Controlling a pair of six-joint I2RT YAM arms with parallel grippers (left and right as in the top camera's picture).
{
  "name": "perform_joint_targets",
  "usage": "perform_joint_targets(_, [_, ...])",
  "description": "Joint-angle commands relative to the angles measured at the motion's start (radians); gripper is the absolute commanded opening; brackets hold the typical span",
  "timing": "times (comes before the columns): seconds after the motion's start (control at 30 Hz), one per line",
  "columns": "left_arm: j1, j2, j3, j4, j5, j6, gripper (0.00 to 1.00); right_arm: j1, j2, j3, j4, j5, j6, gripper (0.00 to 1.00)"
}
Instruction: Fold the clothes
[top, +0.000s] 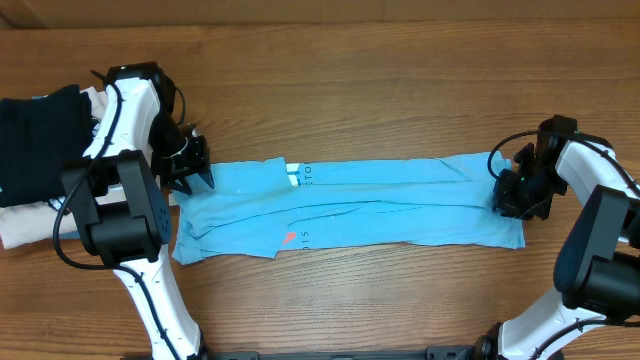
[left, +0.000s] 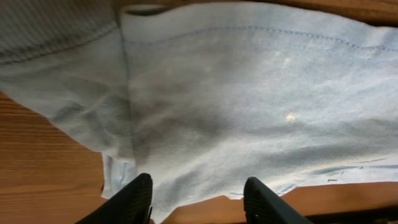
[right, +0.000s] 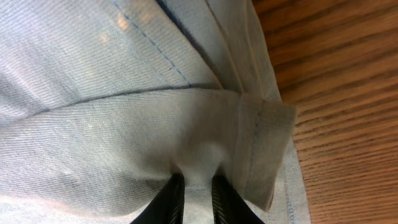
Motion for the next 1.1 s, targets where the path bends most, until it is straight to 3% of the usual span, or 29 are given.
perform_joint_targets(0.0, [-0.011, -0.032, -0.005, -0.017, 0.021, 0.008, 0.48, -0.006, -0.019, -0.014, 0.006, -0.009, 0.003, 0.19])
perform_joint_targets(0.2, [-0.011, -0.032, -0.005, -0.056, -0.134, -0.065, 0.49, -0.006, -0.019, -0.014, 0.003, -0.009, 0.003, 0.19])
perform_joint_targets(0.63, [-0.011, -0.032, -0.069, -0.056, -0.133, -0.069, 0.48, -0.006, -0.019, -0.014, 0.002, -0.002, 0.003, 0.2])
perform_joint_targets(0.97, [-0.011, -0.032, -0.137, 0.008, -0.099, -0.071, 0.32, -0.006, -0.019, -0.014, 0.002, -0.002, 0.003, 0.2])
perform_joint_targets(1.07, [-0.011, -0.032, -0.135, 0.007, -0.094, -0.067, 0.22, -0.006, -0.019, -0.014, 0.003, -0.002, 0.003, 0.2])
